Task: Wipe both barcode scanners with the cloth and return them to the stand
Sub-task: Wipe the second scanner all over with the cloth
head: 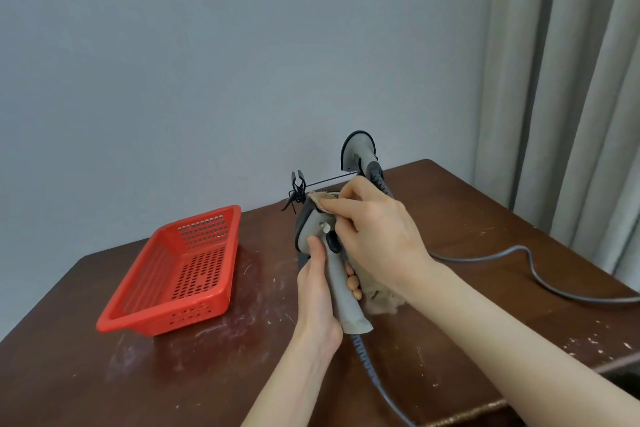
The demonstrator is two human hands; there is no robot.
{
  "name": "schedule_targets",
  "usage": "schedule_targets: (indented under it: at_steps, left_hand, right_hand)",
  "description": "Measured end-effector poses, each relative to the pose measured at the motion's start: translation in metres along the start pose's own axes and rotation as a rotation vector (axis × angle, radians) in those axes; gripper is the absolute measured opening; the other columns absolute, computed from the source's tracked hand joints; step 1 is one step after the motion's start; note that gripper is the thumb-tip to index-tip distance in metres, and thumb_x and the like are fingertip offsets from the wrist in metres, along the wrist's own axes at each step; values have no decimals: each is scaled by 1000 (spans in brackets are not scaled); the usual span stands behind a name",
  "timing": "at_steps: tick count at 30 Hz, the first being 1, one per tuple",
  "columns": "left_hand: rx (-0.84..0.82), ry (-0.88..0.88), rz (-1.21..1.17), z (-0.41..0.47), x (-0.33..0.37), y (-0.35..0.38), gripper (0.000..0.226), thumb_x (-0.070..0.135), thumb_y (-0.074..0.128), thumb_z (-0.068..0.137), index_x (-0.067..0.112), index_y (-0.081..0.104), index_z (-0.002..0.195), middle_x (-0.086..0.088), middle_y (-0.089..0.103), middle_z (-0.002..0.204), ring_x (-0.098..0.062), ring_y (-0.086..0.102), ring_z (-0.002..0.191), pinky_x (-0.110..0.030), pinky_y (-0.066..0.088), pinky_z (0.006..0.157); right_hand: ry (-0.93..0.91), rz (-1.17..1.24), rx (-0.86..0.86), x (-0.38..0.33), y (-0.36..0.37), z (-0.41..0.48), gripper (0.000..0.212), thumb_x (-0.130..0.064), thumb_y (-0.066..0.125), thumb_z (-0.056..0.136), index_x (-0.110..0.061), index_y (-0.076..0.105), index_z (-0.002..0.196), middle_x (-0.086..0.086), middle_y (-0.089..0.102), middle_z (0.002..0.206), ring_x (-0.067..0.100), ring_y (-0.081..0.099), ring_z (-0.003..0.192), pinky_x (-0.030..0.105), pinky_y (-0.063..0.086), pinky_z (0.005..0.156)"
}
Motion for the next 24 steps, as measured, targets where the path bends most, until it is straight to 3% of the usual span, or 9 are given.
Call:
schedule_targets:
  at_steps: [4, 8, 10, 14, 16, 19, 24]
  left_hand:
    - [56, 51, 66, -2, 7, -5, 57, 60, 57, 71, 5, 55, 83, -7, 51, 56, -17, 46, 42, -25, 40, 41]
    - [137, 148, 126, -4, 15, -7, 46, 51, 57, 83, 6, 56, 89, -5, 53, 58, -15, 49, 45, -25, 42, 43]
    - [162, 169, 147, -4, 20, -11, 42, 49, 55, 88, 7, 57, 89, -4, 53, 59, -14, 50, 47, -26, 42, 42]
    - [141, 170, 161, -5, 20, -9, 48, 53, 57, 82, 6, 57, 92, -4, 53, 58, -15, 50, 47, -27, 43, 44]
    - [123, 166, 154, -6, 19, -6, 54, 56, 58, 74, 5, 57, 91, -4, 54, 56, -16, 50, 47, -28, 43, 44]
    - [133, 162, 158, -7, 19, -6, 53, 57, 58, 77, 6, 58, 91, -4, 53, 55, -16, 50, 46, -28, 43, 45]
    - [149, 127, 145, -7, 14, -12, 45, 51, 56, 86, 6, 57, 93, -5, 54, 58, -16, 50, 46, -27, 42, 43]
  right_hand:
    - [50, -144, -35, 13, -3, 2, 32, 0, 60, 80, -17, 72, 105, 10, 57, 87, 30, 51, 58, 30, 33, 48]
    - [258, -300, -237, 31, -6, 6, 28, -11, 48, 91, -17, 70, 108, 7, 52, 105, 31, 50, 72, 34, 38, 60]
    - [315, -237, -184, 40, -14, 5, 27, -12, 49, 89, -16, 71, 102, 4, 53, 99, 29, 54, 75, 35, 43, 64]
    - [164, 82, 25, 26, -16, 5, 29, -5, 57, 83, -20, 74, 100, 0, 59, 87, 22, 57, 75, 37, 50, 69]
    - [86, 143, -3, 15, -8, 3, 31, -3, 58, 81, -21, 74, 101, -1, 58, 85, 19, 55, 70, 34, 49, 65]
    - [140, 36, -102, 24, -1, 2, 35, -5, 54, 86, -25, 71, 109, 1, 56, 91, 24, 57, 75, 37, 49, 66]
    - [191, 111, -11, 20, -11, 9, 25, -6, 52, 84, -18, 74, 86, -1, 56, 83, 18, 54, 73, 37, 49, 70]
Point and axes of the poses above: each hand's wrist, its own z-axis towards the middle knuckle, its own y-axis out of the palm, x = y × z, the point moved 4 cm from there along z, towards the middle knuckle
